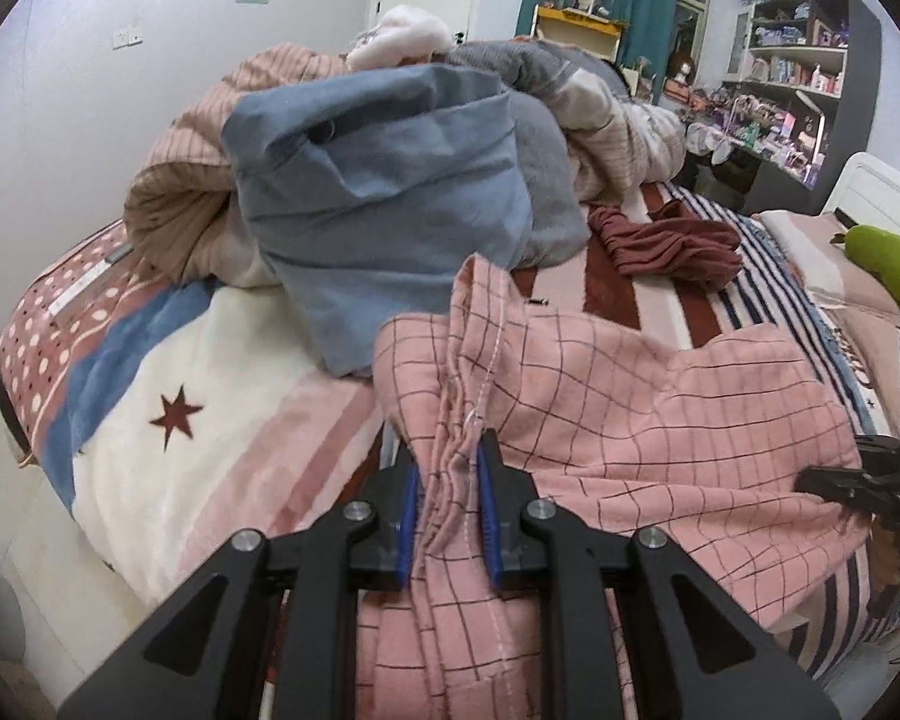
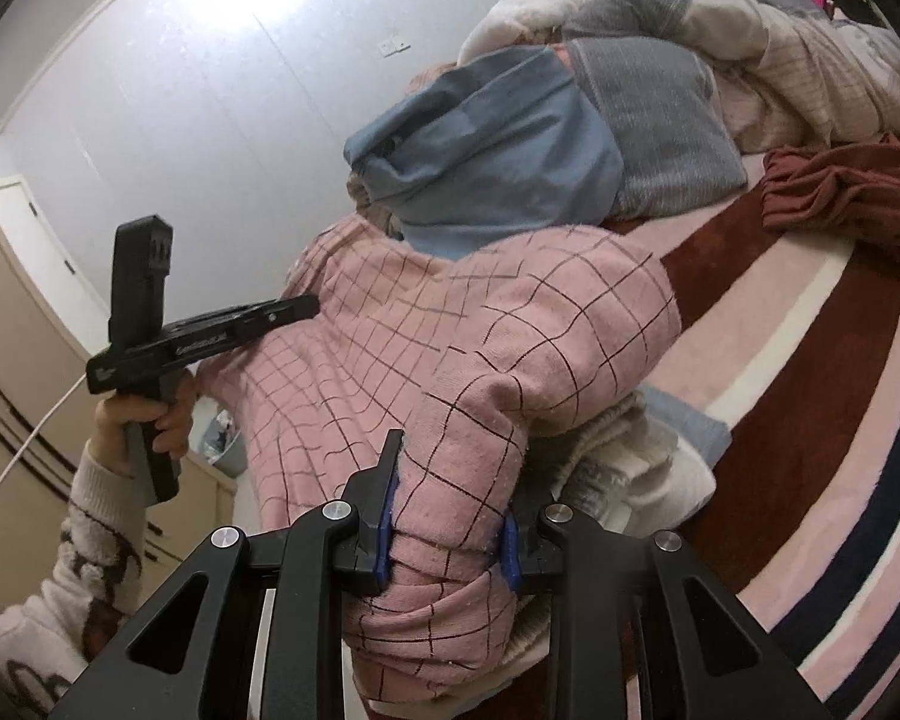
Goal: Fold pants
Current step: 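Carry the folded pants with both tools onto the clothes pile and release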
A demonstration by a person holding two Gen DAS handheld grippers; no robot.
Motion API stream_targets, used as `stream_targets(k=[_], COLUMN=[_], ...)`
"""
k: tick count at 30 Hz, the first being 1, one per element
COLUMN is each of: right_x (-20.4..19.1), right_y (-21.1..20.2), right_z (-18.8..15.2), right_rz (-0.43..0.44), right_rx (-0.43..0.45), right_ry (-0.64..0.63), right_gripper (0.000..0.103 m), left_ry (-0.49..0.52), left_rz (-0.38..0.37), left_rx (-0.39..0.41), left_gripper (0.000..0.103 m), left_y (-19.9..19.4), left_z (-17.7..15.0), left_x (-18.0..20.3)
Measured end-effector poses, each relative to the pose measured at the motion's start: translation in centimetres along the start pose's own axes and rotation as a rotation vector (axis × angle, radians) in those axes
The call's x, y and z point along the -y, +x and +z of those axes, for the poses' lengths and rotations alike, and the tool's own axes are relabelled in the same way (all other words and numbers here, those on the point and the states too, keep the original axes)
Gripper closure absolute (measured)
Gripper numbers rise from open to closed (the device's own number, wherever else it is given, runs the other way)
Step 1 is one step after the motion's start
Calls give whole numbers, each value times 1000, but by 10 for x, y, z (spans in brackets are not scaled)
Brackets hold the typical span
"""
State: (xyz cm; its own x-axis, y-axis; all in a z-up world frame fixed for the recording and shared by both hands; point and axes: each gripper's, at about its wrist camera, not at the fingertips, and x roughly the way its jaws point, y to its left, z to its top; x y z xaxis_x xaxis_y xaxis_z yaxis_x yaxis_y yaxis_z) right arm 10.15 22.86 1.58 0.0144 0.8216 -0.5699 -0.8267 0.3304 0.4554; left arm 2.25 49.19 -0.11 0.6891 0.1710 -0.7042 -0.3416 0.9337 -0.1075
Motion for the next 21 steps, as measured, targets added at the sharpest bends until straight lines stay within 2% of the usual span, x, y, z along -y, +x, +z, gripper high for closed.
stream_targets(k=[10, 14, 19, 21], right_x=[-3, -8, -11, -11], right_y=[3, 1, -6, -11], right_z=[5, 4, 2, 2], right_rz=[-24, -62, -81, -82], right_rx=[-13, -3, -2, 1], right_ry=[-20, -64, -68, -61], right_gripper=[76, 74, 68, 59], left_ry=[-35, -40, -42, -47], left_rz=[45, 80, 126, 135], left_rx=[-5, 4, 28, 38], left_gripper=[80, 70, 63, 58], left_y=[0, -7, -23, -30], left_z=[-7, -9, -12, -12], left_x=[-2, -1, 4, 9])
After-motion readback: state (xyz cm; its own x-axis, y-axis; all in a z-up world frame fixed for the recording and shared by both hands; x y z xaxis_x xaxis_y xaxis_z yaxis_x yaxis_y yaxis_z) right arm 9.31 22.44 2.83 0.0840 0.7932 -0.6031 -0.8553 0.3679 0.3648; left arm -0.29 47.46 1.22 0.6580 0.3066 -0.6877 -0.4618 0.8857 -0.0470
